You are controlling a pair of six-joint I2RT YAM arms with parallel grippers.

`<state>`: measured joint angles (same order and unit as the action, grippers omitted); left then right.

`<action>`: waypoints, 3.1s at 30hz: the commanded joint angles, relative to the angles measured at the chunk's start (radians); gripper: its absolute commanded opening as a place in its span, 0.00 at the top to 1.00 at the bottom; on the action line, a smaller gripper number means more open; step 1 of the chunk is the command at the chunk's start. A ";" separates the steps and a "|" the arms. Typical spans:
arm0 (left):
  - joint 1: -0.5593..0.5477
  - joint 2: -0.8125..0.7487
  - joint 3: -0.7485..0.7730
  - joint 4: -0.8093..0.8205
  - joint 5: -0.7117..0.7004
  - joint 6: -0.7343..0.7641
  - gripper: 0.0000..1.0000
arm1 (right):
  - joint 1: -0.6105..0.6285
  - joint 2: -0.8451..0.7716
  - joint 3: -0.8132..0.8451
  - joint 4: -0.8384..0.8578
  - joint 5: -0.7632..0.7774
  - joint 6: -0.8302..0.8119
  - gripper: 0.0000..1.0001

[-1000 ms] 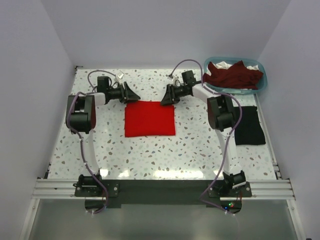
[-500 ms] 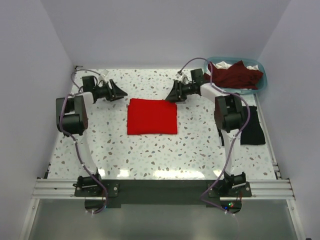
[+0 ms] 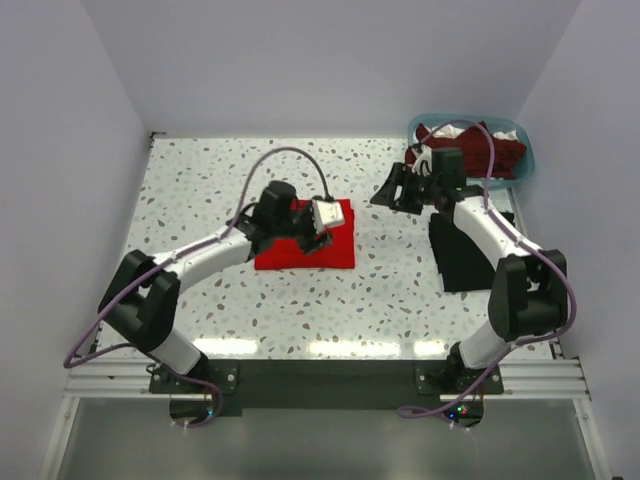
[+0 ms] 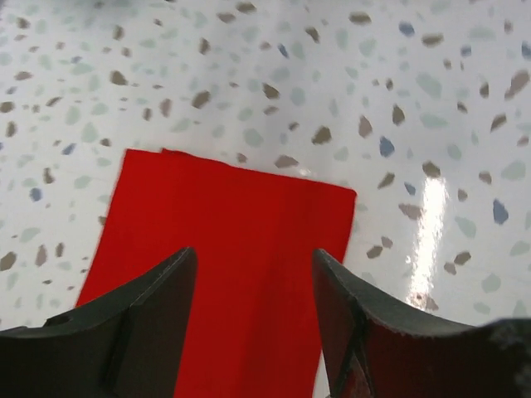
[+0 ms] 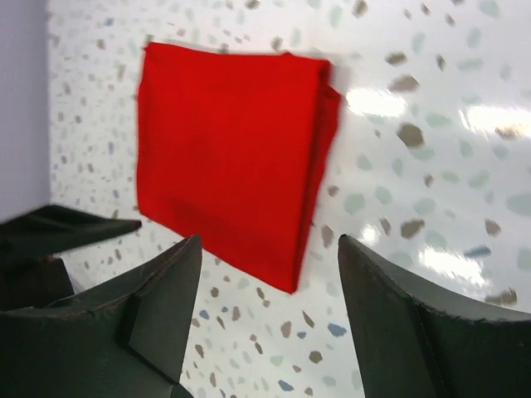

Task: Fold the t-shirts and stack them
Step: Neatly place the folded tshirt to the corner

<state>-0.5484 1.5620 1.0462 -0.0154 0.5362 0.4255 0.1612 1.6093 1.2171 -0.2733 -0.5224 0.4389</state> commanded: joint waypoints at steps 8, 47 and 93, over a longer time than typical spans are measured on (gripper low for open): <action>-0.238 0.118 -0.169 0.256 -0.268 0.438 0.45 | -0.011 -0.089 -0.188 -0.073 0.142 0.057 0.29; -0.206 0.127 -0.044 0.166 0.067 0.260 1.00 | 0.096 0.305 -0.297 0.470 -0.174 0.604 0.16; -0.021 -0.310 -0.061 -0.384 0.116 -0.044 0.00 | 0.072 0.055 0.139 -0.731 0.073 -0.518 1.00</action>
<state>-0.5816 1.3045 1.0264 -0.3508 0.6636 0.4267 0.2474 1.7447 1.3464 -0.8551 -0.5182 0.1234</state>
